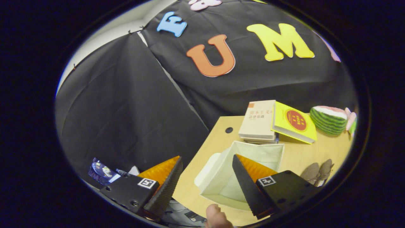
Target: Open the storage box then place both shoes into the box .Put the left shoe in first, then the right shoe, with the right side of both shoes facing outward in a uniform manner.
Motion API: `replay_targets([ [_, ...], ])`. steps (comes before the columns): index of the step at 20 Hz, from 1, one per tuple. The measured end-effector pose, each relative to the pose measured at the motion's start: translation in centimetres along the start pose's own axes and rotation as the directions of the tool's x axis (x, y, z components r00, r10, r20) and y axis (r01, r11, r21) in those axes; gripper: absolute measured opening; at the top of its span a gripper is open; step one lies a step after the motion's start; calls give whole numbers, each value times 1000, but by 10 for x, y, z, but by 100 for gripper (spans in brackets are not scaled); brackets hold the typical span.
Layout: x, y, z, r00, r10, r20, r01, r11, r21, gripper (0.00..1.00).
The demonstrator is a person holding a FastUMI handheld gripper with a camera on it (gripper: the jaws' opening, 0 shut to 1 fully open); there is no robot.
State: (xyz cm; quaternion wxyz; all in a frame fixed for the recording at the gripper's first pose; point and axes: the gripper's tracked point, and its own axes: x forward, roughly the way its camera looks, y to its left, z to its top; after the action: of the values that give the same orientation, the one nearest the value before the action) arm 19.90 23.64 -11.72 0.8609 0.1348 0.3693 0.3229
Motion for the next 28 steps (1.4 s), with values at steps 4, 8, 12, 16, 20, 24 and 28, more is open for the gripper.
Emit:
replay_targets([
  [4,-14,-60,-7,996,-85,-20,85,996,5,100],
  [8,-21,-113,-26,982,-172,-72,172,985,-12,100],
  [12,-30,-162,-47,963,-244,-118,243,970,-26,100],
  [16,-43,-221,-65,916,-370,-153,359,929,-93,100],
  [20,-62,-271,-87,854,-477,-208,456,878,-146,100],
  [24,-69,-303,-128,815,-477,-330,458,878,-139,100],
  [28,-77,-328,-165,776,-439,-452,461,885,-68,99],
])
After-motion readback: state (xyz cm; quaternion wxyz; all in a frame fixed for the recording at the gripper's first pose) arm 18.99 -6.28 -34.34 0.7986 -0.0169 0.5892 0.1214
